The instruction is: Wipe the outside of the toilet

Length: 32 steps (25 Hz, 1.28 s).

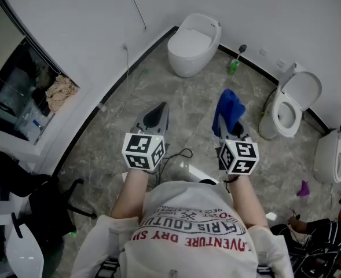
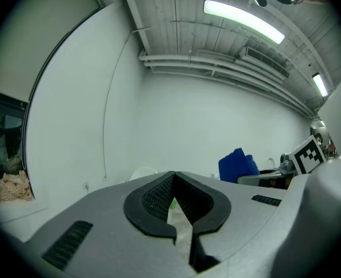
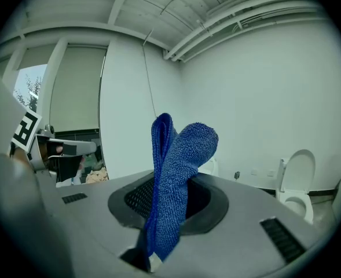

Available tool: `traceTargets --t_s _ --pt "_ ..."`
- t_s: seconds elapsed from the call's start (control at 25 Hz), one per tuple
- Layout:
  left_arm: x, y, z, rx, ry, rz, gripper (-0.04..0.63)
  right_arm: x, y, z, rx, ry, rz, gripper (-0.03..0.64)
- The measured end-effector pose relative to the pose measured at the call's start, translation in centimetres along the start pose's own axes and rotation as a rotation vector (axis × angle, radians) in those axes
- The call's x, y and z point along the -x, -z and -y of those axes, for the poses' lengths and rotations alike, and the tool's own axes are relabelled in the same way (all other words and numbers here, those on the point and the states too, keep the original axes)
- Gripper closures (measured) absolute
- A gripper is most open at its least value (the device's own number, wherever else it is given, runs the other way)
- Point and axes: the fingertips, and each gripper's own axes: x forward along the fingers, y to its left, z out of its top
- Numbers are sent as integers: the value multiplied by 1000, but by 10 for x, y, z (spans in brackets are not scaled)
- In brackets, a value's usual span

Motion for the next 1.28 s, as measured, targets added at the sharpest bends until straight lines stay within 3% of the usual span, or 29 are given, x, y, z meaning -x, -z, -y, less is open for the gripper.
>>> traceTargets --t_s 0.32,0.64,1.04,1.28 --pt "-39 29 -24 43 -7 -74 589 -42 15 15 -29 6 -58 541" --pt "-136 31 -58 48 -57 -105 589 -142 5 72 -46 -29 -78 541" --pt "-340 -34 -104 39 -138 -62 589 -327 -77 205 -53 -81 -66 541" --pt "-425 -59 -125 26 -168 -48 589 -403 -117 260 -17 -96 -43 541"
